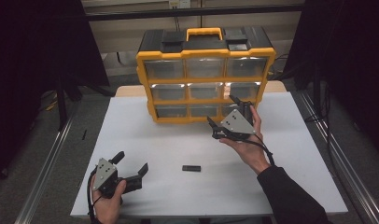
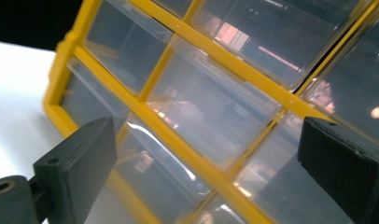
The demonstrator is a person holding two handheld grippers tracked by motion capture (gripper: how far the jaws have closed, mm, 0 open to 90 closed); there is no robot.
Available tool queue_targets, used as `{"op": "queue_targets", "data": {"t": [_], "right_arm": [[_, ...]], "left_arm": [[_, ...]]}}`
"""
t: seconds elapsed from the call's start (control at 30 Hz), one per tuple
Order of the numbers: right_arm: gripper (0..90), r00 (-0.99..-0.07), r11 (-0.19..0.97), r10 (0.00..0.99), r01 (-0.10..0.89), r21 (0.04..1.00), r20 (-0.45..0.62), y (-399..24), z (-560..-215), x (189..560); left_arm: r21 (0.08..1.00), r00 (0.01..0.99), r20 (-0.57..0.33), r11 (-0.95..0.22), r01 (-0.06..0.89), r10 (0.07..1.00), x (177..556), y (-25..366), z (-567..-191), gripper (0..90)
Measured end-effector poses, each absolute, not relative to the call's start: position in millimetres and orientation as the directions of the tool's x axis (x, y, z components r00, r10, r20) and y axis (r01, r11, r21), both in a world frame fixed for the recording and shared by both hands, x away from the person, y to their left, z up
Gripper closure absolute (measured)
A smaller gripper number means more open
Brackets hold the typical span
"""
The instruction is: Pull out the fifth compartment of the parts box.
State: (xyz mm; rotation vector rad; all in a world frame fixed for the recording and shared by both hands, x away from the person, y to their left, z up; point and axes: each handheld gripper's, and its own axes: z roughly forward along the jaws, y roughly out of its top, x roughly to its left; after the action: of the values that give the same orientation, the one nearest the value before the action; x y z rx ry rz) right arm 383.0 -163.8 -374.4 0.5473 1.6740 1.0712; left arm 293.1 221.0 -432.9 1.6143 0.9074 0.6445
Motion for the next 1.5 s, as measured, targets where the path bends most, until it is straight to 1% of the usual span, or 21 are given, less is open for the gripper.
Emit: {"op": "queue_targets", "data": {"t": [0.07,0.1,0.13,0.3,0.53,0.6,0.8,0.87,1.1,1.23,1.4,1.43,1.5], "right_arm": [[4.1,-0.35,0.531,0.758,-0.16,0.832,-0.551,-163,-373,385],[4.1,-0.35,0.531,0.758,-0.16,0.832,-0.551,-163,-373,385],[3.8,-0.332,0.556,0.744,-0.175,0.813,-0.58,-161,-373,386],[4.6,-0.306,0.604,0.711,-0.194,0.773,-0.633,-158,-371,389],[5.9,-0.279,0.651,0.674,-0.213,0.729,-0.684,-154,-368,393],[6.8,-0.262,0.685,0.646,-0.216,0.696,-0.717,-153,-369,396],[7.7,-0.237,0.72,0.612,-0.23,0.655,-0.755,-149,-370,399],[9.8,-0.209,0.747,0.585,-0.237,0.622,-0.783,-147,-371,400],[10.6,-0.206,0.755,0.581,-0.225,0.616,-0.788,-147,-369,407],[12.5,-0.176,0.778,0.556,-0.234,0.583,-0.812,-147,-366,412],[15.2,-0.157,0.809,0.527,-0.207,0.55,-0.835,-149,-367,417],[18.1,-0.153,0.825,0.504,-0.207,0.526,-0.85,-148,-367,418],[18.7,-0.149,0.834,0.489,-0.21,0.511,-0.859,-147,-367,418]], "left_arm": [[0.971,0.554,-0.054,-0.085,0.221,0.831,293,221,-433,3.0],[0.971,0.555,-0.054,-0.085,0.221,0.83,293,221,-433,3.0],[0.971,0.555,-0.063,-0.077,0.224,0.83,293,220,-433,3.0],[0.971,0.555,-0.059,-0.081,0.225,0.829,293,220,-433,3.0],[0.971,0.557,-0.057,-0.083,0.224,0.829,293,221,-433,3.0],[0.972,0.555,-0.062,-0.078,0.224,0.83,293,220,-433,3.0],[0.972,0.553,-0.061,-0.076,0.221,0.831,293,220,-433,3.0],[0.972,0.555,-0.055,-0.084,0.221,0.83,293,221,-433,3.0],[0.972,0.554,-0.056,-0.082,0.221,0.831,293,220,-433,3.0],[0.971,0.556,-0.055,-0.085,0.222,0.829,293,221,-433,3.0],[0.971,0.555,-0.053,-0.086,0.221,0.83,293,221,-433,3.0],[0.971,0.556,-0.055,-0.085,0.223,0.83,293,221,-433,2.9],[0.971,0.555,-0.053,-0.087,0.224,0.83,294,221,-433,2.9]]}}
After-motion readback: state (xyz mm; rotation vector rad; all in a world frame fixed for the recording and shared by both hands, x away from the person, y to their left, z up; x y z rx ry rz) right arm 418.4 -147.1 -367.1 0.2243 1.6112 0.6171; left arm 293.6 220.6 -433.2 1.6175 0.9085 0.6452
